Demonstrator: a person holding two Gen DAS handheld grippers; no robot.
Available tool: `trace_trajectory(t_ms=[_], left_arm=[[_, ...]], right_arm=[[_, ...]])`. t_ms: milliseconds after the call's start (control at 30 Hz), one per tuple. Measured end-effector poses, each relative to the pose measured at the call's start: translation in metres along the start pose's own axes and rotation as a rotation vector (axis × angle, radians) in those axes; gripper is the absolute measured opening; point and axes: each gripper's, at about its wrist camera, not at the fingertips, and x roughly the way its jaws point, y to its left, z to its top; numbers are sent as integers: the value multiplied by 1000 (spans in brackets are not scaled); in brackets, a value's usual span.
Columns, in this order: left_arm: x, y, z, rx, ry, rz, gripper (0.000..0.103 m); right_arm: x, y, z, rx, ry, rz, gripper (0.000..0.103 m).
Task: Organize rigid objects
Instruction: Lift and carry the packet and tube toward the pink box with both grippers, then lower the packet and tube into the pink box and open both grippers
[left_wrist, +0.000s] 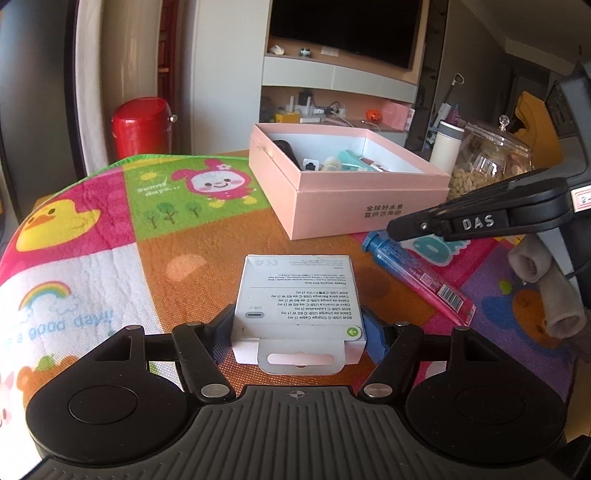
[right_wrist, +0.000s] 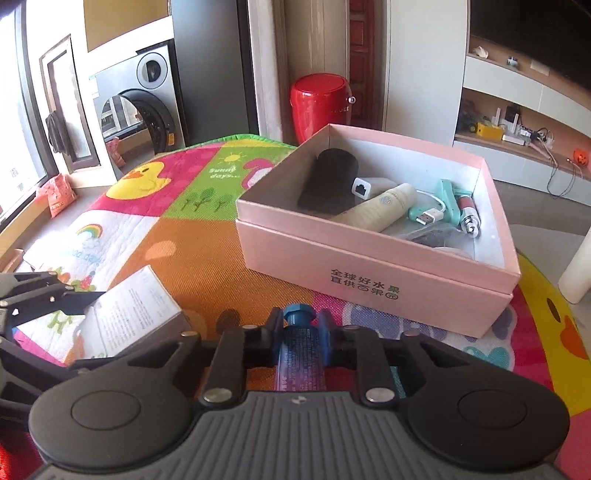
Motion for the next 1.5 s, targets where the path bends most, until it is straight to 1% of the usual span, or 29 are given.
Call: trace_trajectory(t_ms=[167,233,267,333,400,433,467,500,567,700,833,900,933,967,1000,1033,1067,1100,1167,1300,1400,1500], left_arm=[[-13,-13,11,23,-43,-20,74],[-14,-17,14,24,-49,-20,74],[-14,-17,14,22,-50,-19,74],[-13,-18,14,18,-46,-22,74],[-11,-18,13,16,-41,-27,74],[-10,-18,13,17,-38,-28,74],[-9,-18,12,16,-34,-27,74],[-8,-17,12,16,-28,-26,74],[-5,-15,10,15,-16,-16,74],[0,-10,4,13,8,5,74],[7,-5,-2,1,37,13,74],[10,-4,-4,0,48,13,74],[10,-4,-5,4,43,14,74],[10,-5,-6,7,42,15,74],[10,-5,-6,7,42,15,74],[9,-4,-6,6,41,14,74],[9,-4,-6,4,41,12,74],[8,-4,-6,2,39,11,74],[8,-4,-7,1,35,12,74],[5,-6,-5,-11,22,1,74],[-3,-13,2,5,-17,-14,74],[-14,-24,17,38,-61,-36,74]], right_arm=[[-47,-10,12,26,-64,31,4],[-58,-16,16,43,-57,71,5],[-60,-19,18,59,-44,91,7],[-62,-27,19,111,-17,114,23],[-62,-31,18,147,-16,131,68],[-62,-33,16,159,-24,135,73],[-60,-33,14,165,-25,135,73],[-58,-33,13,166,-16,134,73],[-50,-29,10,155,-5,94,73],[-34,-12,-2,37,-15,-9,73],[-10,0,-11,-19,-23,-64,71],[4,1,-9,-14,-23,-63,64],[12,1,-7,-4,-18,-50,62],[18,1,-5,5,-12,-37,56],[25,1,-3,9,1,-20,48],[32,1,-2,6,19,-5,42],[34,4,-1,-6,13,-13,38],[34,6,-1,-24,10,-14,24],[27,7,-1,-36,17,3,23],[-4,6,-7,-25,-30,-5,21],[-32,5,-10,-29,-70,-11,21],[-62,2,-5,-20,-125,-13,21]])
